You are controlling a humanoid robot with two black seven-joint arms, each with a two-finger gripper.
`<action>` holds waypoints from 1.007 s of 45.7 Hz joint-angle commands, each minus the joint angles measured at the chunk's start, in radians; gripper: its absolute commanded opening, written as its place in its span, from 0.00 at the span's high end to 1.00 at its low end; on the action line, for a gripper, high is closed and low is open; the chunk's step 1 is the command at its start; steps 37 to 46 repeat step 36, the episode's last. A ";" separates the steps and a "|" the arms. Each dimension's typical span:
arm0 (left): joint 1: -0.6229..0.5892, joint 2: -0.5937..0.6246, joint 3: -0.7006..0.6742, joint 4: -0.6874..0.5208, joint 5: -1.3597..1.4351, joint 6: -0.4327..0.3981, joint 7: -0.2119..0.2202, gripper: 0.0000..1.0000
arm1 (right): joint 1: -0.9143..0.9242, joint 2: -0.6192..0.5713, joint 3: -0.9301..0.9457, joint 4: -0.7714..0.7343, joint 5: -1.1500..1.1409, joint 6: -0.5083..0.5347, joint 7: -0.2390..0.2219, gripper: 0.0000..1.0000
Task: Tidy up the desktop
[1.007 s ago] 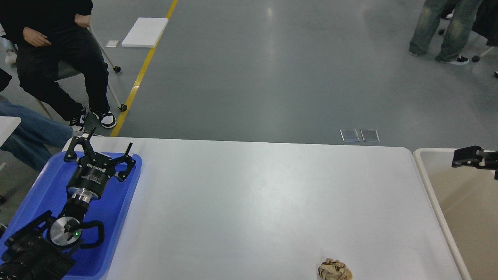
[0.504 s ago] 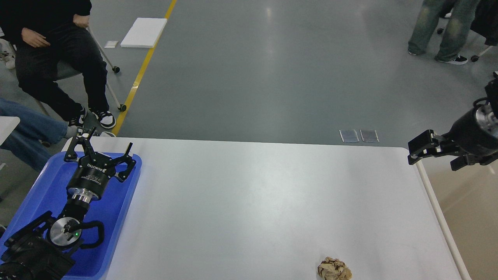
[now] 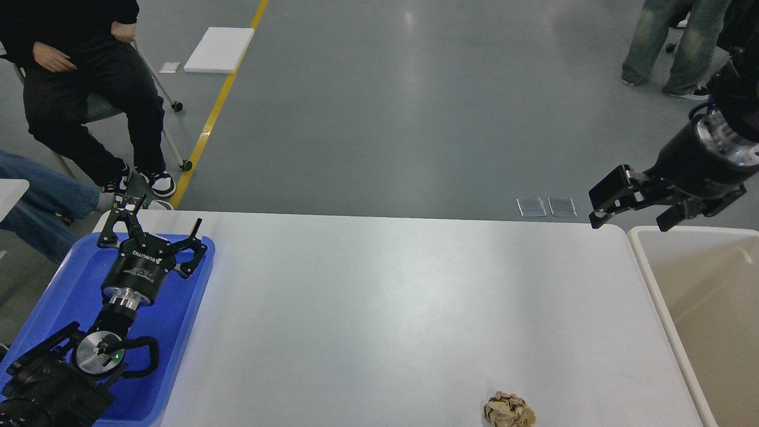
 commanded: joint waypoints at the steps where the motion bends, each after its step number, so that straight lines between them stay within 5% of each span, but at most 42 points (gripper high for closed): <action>1: 0.000 0.000 0.000 0.000 0.000 0.000 0.000 0.01 | 0.079 0.007 0.030 0.010 -0.010 0.016 0.001 0.00; 46: 0.000 0.000 0.000 0.000 0.000 0.000 -0.001 0.01 | 0.084 0.052 0.098 0.045 -0.063 0.016 -0.002 0.00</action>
